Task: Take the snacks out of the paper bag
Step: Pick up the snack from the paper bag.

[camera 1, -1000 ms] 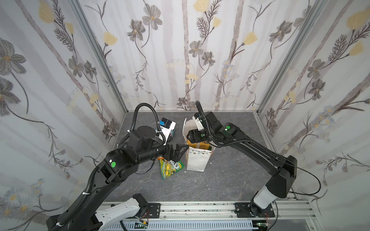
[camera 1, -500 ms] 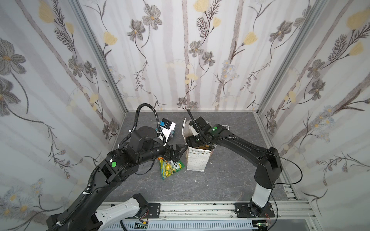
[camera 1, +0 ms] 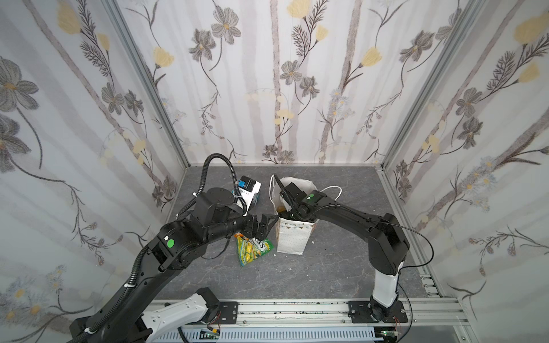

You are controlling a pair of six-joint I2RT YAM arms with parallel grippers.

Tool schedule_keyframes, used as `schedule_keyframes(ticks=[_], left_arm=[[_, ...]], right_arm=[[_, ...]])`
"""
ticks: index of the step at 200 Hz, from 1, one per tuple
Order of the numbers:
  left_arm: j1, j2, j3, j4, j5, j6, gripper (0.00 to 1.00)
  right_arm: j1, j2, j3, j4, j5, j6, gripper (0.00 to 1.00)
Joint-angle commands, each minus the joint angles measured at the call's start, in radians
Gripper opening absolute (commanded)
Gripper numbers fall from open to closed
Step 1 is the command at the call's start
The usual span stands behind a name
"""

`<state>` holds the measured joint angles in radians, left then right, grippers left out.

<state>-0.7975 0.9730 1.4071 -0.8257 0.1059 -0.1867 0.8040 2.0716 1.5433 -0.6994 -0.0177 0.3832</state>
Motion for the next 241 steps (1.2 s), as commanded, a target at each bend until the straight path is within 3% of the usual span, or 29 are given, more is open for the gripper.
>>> schedule_keyframes(ticks=[1, 32, 154, 241], left_arm=[[0.0, -0.002, -0.003, 0.013, -0.01, 0.009, 1.0], [0.0, -0.003, -0.005, 0.013, -0.014, 0.006, 1.0], [0.0, -0.013, -0.014, 0.021, -0.034, 0.004, 1.0], [0.0, -0.017, -0.023, 0.026, -0.048, 0.001, 1.0]], right_arm=[[0.001, 0.025, -0.018, 0.016, 0.028, -0.004, 0.83], [0.001, 0.045, -0.038, 0.029, 0.03, -0.004, 0.8], [0.001, -0.06, -0.028, 0.055, 0.028, 0.002, 0.01], [0.001, -0.153, 0.001, 0.048, 0.059, 0.011, 0.0]])
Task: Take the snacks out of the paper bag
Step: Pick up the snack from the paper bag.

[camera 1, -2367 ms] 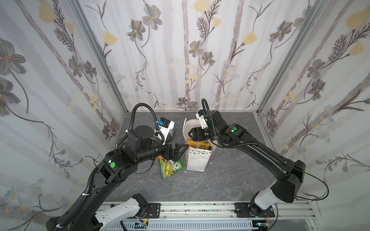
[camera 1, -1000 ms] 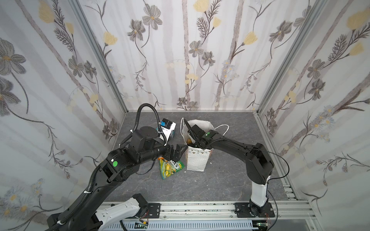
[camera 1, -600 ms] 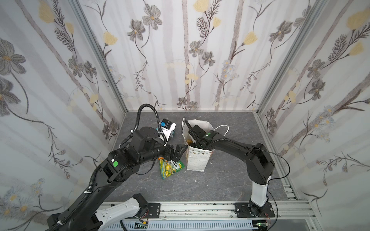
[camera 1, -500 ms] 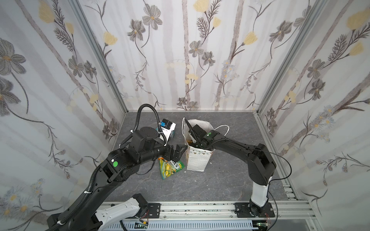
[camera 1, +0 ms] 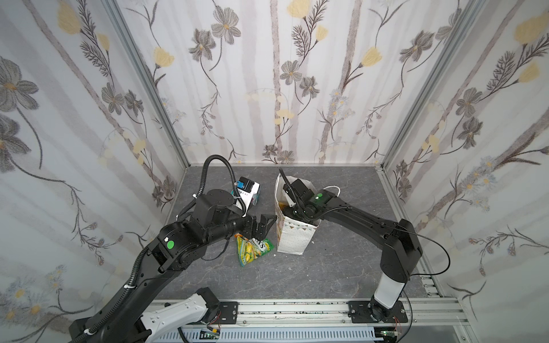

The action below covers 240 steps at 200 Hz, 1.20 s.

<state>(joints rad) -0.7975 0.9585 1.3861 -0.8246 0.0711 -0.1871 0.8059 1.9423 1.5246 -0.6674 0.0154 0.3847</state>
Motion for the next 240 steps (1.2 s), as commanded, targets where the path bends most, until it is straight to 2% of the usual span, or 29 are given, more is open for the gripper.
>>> schedule_keyframes(ticks=[1, 240], left_arm=[[0.001, -0.002, -0.002, 0.025, -0.013, 0.002, 1.0], [0.001, -0.026, -0.002, 0.062, -0.013, -0.02, 1.0]], right_arm=[[-0.001, -0.024, 0.021, 0.016, 0.026, 0.009, 0.0], [0.006, -0.266, 0.101, 0.037, 0.099, 0.048, 0.0]])
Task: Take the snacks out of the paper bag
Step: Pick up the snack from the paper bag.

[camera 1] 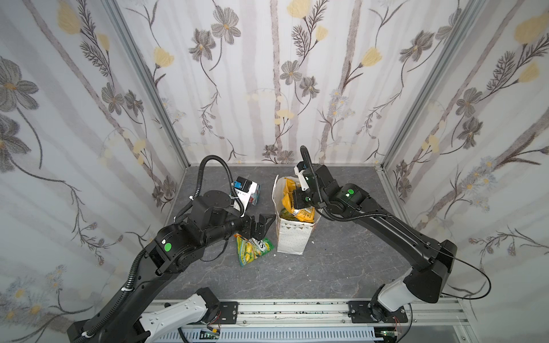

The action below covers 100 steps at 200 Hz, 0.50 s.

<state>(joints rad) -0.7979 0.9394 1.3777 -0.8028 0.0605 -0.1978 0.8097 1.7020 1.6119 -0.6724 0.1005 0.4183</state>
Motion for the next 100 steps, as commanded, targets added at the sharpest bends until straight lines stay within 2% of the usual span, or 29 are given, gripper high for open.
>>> schedule_keyframes(ticks=[1, 49, 54, 100], left_arm=[[0.001, -0.007, 0.006, 0.04, -0.002, -0.01, 1.0], [0.001, -0.022, 0.015, 0.069, -0.015, -0.037, 1.0], [0.001, -0.021, 0.018, 0.071, -0.023, -0.043, 1.0], [0.0, 0.018, 0.108, 0.046, -0.13, -0.117, 1.0]], right_arm=[[0.003, -0.027, 0.014, 0.043, 0.014, 0.014, 0.0], [0.012, -0.099, 0.02, 0.088, 0.06, 0.013, 0.0], [0.045, -0.098, 0.02, 0.096, 0.065, 0.01, 0.0], [0.113, -0.189, 0.02, 0.179, 0.143, -0.04, 0.0]])
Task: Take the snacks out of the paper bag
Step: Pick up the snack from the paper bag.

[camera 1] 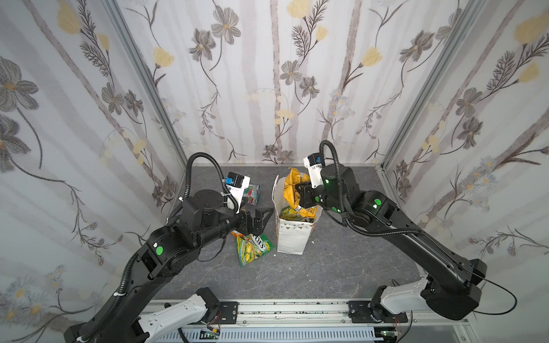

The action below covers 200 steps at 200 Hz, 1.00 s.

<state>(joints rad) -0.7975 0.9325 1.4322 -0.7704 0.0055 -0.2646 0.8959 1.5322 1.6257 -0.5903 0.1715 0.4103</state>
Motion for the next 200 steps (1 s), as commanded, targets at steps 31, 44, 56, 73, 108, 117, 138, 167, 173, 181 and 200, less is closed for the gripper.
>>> schedule_keyframes(ticks=[31, 44, 56, 73, 108, 117, 138, 167, 173, 181, 200], left_arm=[[0.002, 0.074, 0.116, 0.002, -0.122, -0.072, 1.0], [0.001, 0.091, 0.135, 0.015, -0.102, -0.073, 1.0], [0.005, 0.104, 0.151, 0.033, -0.071, -0.073, 1.0], [0.003, 0.123, 0.173, 0.056, -0.032, -0.077, 1.0], [0.003, 0.149, 0.192, 0.092, -0.01, -0.076, 1.0], [0.003, 0.156, 0.192, 0.1, -0.008, -0.075, 1.0], [0.005, 0.167, 0.188, 0.121, -0.003, -0.074, 1.0], [0.007, 0.188, 0.191, 0.128, -0.016, -0.072, 0.96], [0.006, 0.192, 0.191, 0.128, -0.019, -0.07, 0.94], [0.006, 0.198, 0.189, 0.128, -0.022, -0.07, 0.92], [0.01, 0.204, 0.185, 0.134, -0.017, -0.072, 0.85]], right_arm=[[0.071, -0.04, 0.015, 0.129, 0.105, -0.061, 0.0], [0.081, -0.039, 0.023, 0.126, 0.108, -0.065, 0.0], [0.091, -0.038, 0.028, 0.124, 0.108, -0.069, 0.0], [0.105, -0.031, 0.032, 0.126, 0.099, -0.081, 0.0], [0.131, -0.003, 0.066, 0.11, 0.071, -0.11, 0.0], [0.139, 0.008, 0.078, 0.102, 0.069, -0.119, 0.0], [0.165, 0.026, 0.096, 0.095, 0.067, -0.145, 0.0], [0.197, 0.039, 0.106, 0.104, 0.061, -0.176, 0.0], [0.201, 0.04, 0.109, 0.106, 0.06, -0.18, 0.0], [0.207, 0.041, 0.111, 0.109, 0.057, -0.185, 0.0], [0.218, 0.042, 0.111, 0.113, 0.054, -0.194, 0.0]])
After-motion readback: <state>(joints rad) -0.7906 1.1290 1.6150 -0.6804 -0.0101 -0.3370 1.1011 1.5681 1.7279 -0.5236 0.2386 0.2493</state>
